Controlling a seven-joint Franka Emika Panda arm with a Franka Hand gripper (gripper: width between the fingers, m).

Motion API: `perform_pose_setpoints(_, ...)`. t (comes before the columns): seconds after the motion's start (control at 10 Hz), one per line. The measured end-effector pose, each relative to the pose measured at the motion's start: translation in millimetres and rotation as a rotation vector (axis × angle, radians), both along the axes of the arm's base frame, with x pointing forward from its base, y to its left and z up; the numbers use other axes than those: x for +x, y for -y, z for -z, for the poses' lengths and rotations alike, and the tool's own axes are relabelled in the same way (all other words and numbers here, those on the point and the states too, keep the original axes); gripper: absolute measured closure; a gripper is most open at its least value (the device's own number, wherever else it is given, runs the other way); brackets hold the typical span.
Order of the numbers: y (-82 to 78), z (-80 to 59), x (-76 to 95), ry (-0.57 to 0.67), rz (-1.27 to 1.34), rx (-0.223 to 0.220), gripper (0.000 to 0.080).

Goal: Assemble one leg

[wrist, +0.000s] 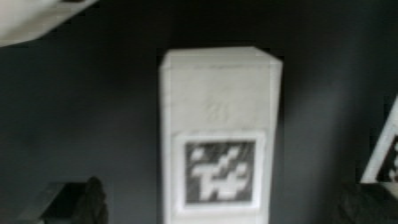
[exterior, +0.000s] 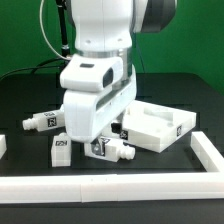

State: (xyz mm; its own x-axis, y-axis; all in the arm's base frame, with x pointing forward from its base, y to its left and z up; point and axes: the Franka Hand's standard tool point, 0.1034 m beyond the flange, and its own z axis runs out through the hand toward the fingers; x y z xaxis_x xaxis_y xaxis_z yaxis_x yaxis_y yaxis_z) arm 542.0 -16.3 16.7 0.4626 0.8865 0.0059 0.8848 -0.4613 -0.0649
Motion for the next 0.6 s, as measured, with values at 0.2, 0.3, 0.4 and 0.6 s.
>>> perform_pose_setpoints(0.2, -1.4, 2.9, -2.5, -0.006, 0.001, 0.001, 0.0149)
perform_pose_setpoints(0.3, -1.2, 2.9, -2.5, -0.006, 0.001, 0.0, 0.0179)
perform_pose_setpoints(0.4, -1.2, 2.9, -2.6, -0.006, 0.001, 0.0, 0.0179)
perform_pose_setpoints(0.6, -1.2, 2.9, -2.5, -0.006, 0.001, 0.0, 0.0362)
